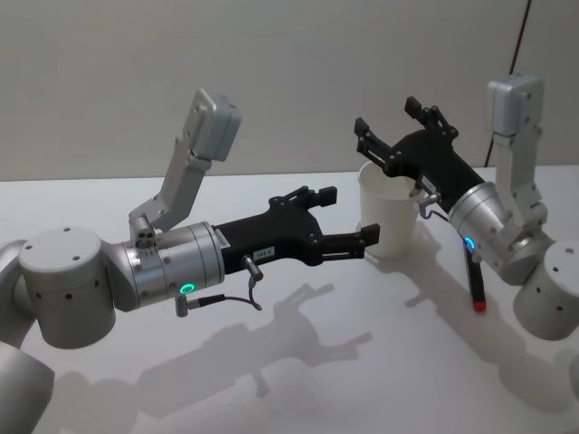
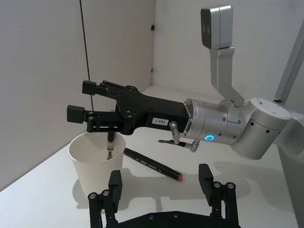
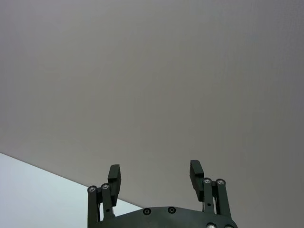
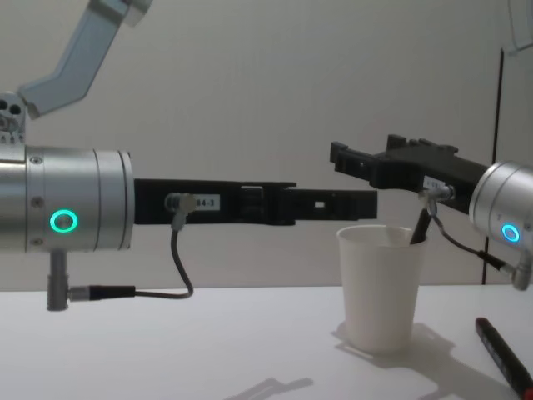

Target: Place the pen into the pen holder.

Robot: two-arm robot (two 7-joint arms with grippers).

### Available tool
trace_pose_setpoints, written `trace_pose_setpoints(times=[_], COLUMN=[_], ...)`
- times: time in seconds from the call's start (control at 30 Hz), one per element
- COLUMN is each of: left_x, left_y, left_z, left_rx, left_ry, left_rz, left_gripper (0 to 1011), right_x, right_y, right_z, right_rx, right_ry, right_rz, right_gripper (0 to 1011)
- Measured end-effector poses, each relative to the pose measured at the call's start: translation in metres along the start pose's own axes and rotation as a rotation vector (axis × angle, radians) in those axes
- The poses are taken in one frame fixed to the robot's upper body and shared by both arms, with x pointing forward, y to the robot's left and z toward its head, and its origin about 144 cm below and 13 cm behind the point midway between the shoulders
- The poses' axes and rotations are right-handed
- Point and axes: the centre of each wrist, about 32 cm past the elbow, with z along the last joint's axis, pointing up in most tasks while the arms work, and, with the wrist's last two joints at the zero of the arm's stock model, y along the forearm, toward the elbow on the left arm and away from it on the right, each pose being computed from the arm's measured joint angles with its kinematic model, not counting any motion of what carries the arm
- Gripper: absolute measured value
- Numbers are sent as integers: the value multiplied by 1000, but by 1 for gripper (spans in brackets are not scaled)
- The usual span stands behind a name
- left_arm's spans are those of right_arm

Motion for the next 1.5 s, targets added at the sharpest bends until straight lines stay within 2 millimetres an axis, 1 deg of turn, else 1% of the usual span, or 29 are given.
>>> trace_pose_setpoints(times=[0.07,0.1,0.13,0.17,0.7,1.0,1.17,1.4,1.43,1.5], left_x=[0,0,0,0,0,-1,-3,-9,-9,-10], left_y=[0,0,0,0,0,0,-2,-5,-5,-6], left_z=[0,0,0,0,0,-2,-6,-14,-14,-17], left_rx=[0,0,0,0,0,-2,-3,-10,-10,-13], left_ry=[0,0,0,0,0,-9,-33,-82,-82,-97], left_rz=[0,0,0,0,0,21,72,172,172,203], left_gripper=[1001,1001,1001,1001,1001,1001,1001,1001,1001,1001], right_x=[0,0,0,0,0,0,1,0,0,0], right_y=[0,0,0,-1,-13,-17,-29,-52,-52,-59], right_z=[0,0,0,0,9,8,6,3,3,3], right_rx=[0,0,1,4,61,56,35,-5,-5,-15], right_ry=[0,0,0,2,16,16,16,14,14,13], right_rz=[0,0,0,1,-37,-44,-61,-94,-94,-104], right_gripper=[928,942,984,1000,1002,1002,1002,1002,1002,1002])
